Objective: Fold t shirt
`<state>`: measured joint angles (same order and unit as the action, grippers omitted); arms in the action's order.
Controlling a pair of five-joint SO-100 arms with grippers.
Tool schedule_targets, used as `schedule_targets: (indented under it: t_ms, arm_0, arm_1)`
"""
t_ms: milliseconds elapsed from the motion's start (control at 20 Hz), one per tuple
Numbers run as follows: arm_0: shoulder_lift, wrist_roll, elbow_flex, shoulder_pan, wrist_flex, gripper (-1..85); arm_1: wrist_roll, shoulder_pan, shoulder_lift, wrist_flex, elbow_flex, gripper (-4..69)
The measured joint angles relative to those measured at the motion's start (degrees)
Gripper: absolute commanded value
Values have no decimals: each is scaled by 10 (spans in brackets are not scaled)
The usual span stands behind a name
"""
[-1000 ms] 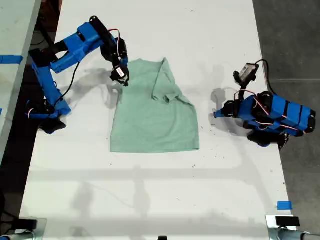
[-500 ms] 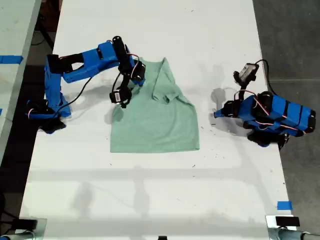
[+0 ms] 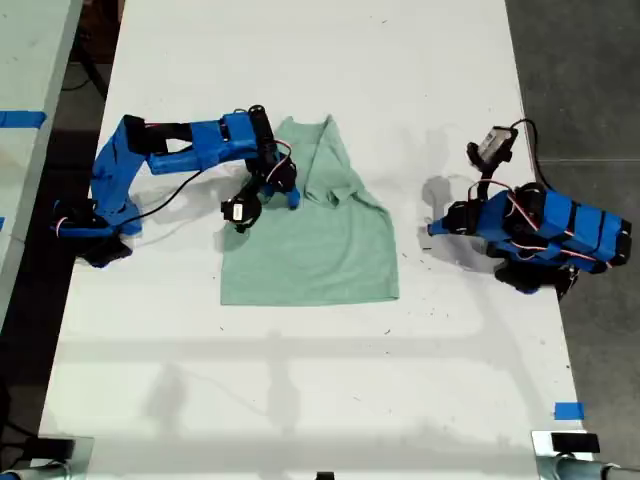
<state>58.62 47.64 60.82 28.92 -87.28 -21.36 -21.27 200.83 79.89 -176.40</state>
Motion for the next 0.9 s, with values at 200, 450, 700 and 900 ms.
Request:
schedule_targets:
  t_ms: [200, 450, 700, 900]
  arm_0:
    - [46, -18, 1, -1, -11, 163]
    - [332, -235, 163, 28, -14, 59]
    - [719, -417, 529, -11, 134, 18]
    - [960, -470, 967, -26, 359, 10]
  arm_1:
    - [0, 0, 0, 0, 0, 12]
    - [0, 0, 0, 0, 0, 12]
    - [0, 0, 0, 0, 0, 12]
    - [0, 0, 0, 0, 0, 12]
